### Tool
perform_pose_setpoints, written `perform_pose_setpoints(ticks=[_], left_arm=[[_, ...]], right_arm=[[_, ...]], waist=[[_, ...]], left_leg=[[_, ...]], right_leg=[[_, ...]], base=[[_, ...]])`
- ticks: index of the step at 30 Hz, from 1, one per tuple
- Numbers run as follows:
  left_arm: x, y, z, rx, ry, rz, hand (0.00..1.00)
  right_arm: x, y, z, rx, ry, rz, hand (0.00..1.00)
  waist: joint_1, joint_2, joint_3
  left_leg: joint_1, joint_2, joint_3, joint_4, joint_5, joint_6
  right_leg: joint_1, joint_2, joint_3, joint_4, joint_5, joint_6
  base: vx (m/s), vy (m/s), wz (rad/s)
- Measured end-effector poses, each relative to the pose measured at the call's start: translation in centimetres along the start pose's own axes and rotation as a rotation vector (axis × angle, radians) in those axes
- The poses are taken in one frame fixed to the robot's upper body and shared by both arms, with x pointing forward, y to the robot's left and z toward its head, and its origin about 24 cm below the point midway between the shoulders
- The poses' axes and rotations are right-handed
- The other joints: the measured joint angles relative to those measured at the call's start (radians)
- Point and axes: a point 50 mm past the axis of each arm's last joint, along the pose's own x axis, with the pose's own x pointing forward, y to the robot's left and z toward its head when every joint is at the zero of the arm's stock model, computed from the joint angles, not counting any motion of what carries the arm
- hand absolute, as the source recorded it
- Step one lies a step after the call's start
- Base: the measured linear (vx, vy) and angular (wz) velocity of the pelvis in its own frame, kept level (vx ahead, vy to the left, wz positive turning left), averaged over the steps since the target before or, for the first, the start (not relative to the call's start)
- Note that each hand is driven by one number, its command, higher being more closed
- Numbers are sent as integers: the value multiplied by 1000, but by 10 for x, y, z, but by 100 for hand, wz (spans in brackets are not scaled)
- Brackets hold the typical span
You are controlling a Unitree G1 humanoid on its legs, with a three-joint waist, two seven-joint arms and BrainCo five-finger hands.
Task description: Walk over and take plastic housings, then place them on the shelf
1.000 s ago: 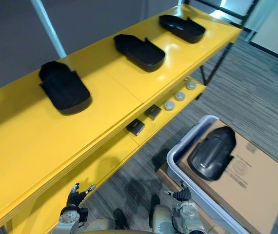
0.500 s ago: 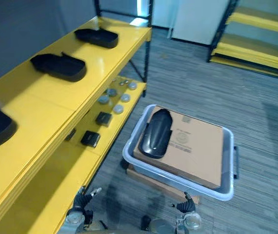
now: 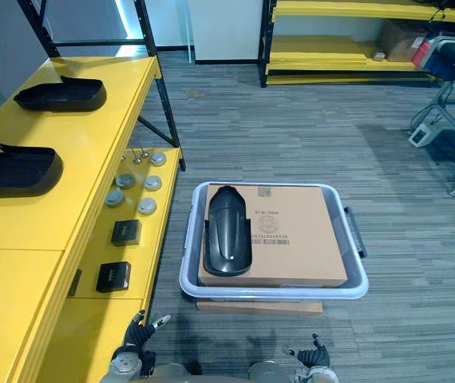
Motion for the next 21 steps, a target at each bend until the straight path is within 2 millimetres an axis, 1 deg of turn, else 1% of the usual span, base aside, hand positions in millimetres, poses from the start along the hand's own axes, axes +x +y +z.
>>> perform_pose_setpoints(ticks=[2,5,6,7,8,9,10,11,12,13,14,15,16,17,19,21], left_arm=[[-2,1,-6,-8,20,3,0],[-6,2,-17,-18,55,7,0],[-5,3,-15,-36,55,15,0],[-5,8,-16,-63,66,38,0],[-5,12,-17,-74,71,56,0],[-5,22,-17,-84,62,88,0],[-5,25,-20,-100,75,104,0],[-4,25,-18,-104,67,104,0],[-4,24,-15,-117,59,107,0],[-5,22,-15,-129,61,107,0],[-6,22,-17,-139,70,111,0],[-6,23,-18,-142,72,116,0],[-7,26,-19,-150,69,128,0],[-7,28,-18,-151,66,133,0],[-7,29,-17,-148,61,135,0],[-7,28,-18,-147,63,134,0]], right_arm=[[0,-4,-1,51,11,-33,0],[0,-17,-5,135,28,-100,0],[-1,-26,-4,178,17,-135,0],[-2,-36,2,228,-18,-170,0],[-4,-42,4,248,-36,-189,0],[-5,-48,10,272,-72,-210,0],[-7,-71,20,318,-132,-293,0],[-9,-80,26,337,-162,-331,0],[-12,-93,37,356,-218,-377,0],[-18,-106,54,367,-302,-415,0],[-26,-115,72,370,-390,-446,0],[-31,-119,79,368,-429,-457,0],[-38,-123,94,371,-506,-463,0],[-42,-124,101,372,-544,-464,0],[-62,-129,130,358,-704,-469,0],[-74,-128,144,341,-792,-458,0]], waist=[[-1,-5,-17],[-3,-16,-26],[-2,-8,-21],[-6,13,-12],[-3,5,-21],[1,-35,-20],[-13,-30,-32],[-15,-26,-34],[-19,-18,-30],[-27,-10,-28],[-36,2,-34],[-39,5,-36],[-39,6,-37],[-39,6,-37],[-38,-2,-36],[-37,-7,-34]], left_leg=[[10,2,1,-20,13,-4],[61,12,3,-45,37,-10],[77,34,4,-37,42,-6],[90,63,4,-28,42,-6],[92,60,10,-29,45,-10],[97,33,18,-29,46,-14],[107,42,2,-39,32,-28],[110,47,1,-43,32,-28],[113,50,1,-51,32,-28],[114,53,-1,-61,32,-29],[117,54,-3,-69,32,-29],[121,55,-2,-73,32,-29],[124,55,0,-77,33,-29],[124,55,0,-79,33,-29],[123,49,-6,-82,33,-29],[122,46,-11,-82,32,-29]], right_leg=[[1,2,-4,2,5,-3],[19,12,-33,53,6,-3],[-19,36,-40,164,6,-4],[-71,61,-59,201,-49,-14],[-62,57,-60,102,-40,-20],[-65,29,-54,7,60,-23],[-57,32,-64,12,39,-27],[-59,35,-64,9,39,-28],[-58,38,-65,3,39,-28],[-58,41,-70,1,39,-28],[-57,43,-73,1,39,-28],[-57,44,-72,1,39,-28],[-55,45,-68,2,39,-28],[-55,45,-68,3,39,-28],[-58,39,-74,1,39,-28],[-58,36,-77,0,39,-28]], base=[[121,-31,4],[115,-75,8],[73,-116,-5],[77,-111,-9],[86,-99,-15],[115,-102,0],[149,-128,3],[106,-110,12],[78,-68,3],[29,-37,7],[22,-24,5],[0,0,0],[12,5,-6],[0,0,0],[-34,22,9],[-51,23,7]])
